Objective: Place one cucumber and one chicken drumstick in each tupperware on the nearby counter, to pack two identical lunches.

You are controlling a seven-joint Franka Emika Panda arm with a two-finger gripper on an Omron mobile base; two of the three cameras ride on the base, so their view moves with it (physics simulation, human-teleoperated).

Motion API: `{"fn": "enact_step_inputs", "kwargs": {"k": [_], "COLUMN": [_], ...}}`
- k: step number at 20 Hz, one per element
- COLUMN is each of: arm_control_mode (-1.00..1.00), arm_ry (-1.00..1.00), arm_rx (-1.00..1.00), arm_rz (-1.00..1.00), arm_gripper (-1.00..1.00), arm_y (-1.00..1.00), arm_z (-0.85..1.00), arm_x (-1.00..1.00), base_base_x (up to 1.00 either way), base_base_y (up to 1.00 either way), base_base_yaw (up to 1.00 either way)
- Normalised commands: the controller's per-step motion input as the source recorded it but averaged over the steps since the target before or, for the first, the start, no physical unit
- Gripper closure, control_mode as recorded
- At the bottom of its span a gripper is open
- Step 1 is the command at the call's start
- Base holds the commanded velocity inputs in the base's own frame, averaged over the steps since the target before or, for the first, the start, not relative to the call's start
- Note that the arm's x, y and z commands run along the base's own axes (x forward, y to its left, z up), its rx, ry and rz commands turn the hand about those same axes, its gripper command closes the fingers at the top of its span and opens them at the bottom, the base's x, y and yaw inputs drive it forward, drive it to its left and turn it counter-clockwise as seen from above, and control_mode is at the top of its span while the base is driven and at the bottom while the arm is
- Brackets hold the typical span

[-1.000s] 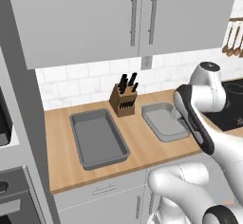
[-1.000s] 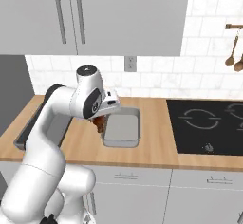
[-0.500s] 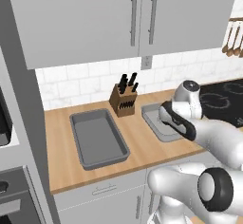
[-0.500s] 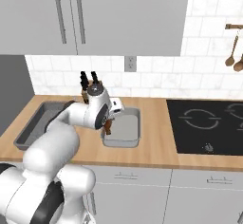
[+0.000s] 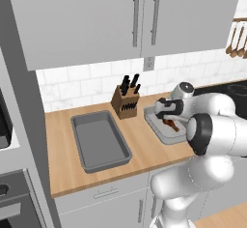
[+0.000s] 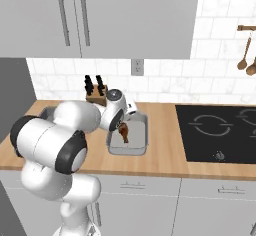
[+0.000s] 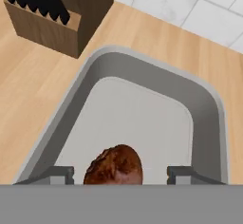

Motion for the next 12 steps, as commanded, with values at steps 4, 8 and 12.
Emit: {"fn": "enact_step_inputs", "kwargs": {"k": [4, 8, 12], "arm_control_mode": [-1.0, -1.0, -1.0], "arm_ry": [0.0, 0.0, -0.01], "arm_rx": [0.0, 0.0, 0.0], "arm_rz": [-0.01, -0.12, -0.13], "arm_gripper": [-1.0, -1.0, -1.0], "arm_y": [0.03, 0.04, 0.0], "arm_z": [0.0, 0.69, 1.0], "arm_x": [0.08, -0.76, -1.0], "base_base_x": [0.0, 0.0, 0.0], "base_base_y": [0.0, 0.0, 0.0], "base_base_yaw": [0.0, 0.0, 0.0]}}
